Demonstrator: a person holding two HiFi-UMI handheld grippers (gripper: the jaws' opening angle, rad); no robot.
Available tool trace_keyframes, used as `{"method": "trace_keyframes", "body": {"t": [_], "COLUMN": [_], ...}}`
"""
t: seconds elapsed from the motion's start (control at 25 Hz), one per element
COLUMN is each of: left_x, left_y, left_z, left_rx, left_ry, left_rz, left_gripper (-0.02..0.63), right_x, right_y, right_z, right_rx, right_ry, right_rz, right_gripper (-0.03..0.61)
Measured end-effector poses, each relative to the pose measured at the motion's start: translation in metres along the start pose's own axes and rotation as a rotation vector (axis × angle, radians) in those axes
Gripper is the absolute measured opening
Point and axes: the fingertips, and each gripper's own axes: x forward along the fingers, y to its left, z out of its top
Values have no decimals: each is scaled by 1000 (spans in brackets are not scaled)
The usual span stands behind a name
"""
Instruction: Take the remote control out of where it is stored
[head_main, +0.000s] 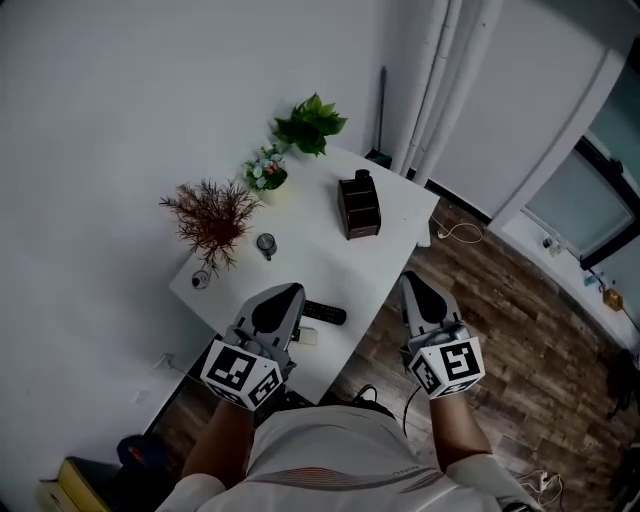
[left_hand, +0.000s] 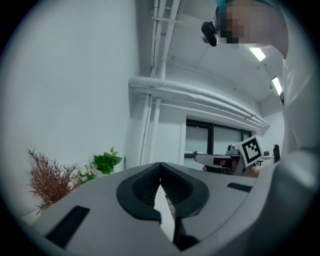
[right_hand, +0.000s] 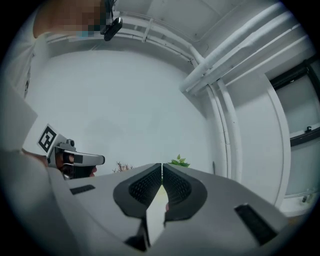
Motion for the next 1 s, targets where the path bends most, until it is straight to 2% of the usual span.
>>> {"method": "trace_keyframes", "body": {"t": [0.2,0.36,0.8,1.0], "left_x": [-1,-7,-8,-14], "left_y": [-3,2,18,31], "left_z": [1,7,-3,-11], "left_rx": [39,6,-11,-18], "left_ry": [2,-29,-8,4], "left_rz": [11,27,58,91], "left_gripper": [8,8,8,8], "right_x": [-1,2,18,53], "right_y": [-2,2,-6,-21], "right_z": [-2,-5,-17,-30], "right_rx": [-13,-17,-23,-38], "right_ry": [20,34,65,123], "right_rz": [-12,-12,-38,-45], "right_gripper": [21,21,21,23]}}
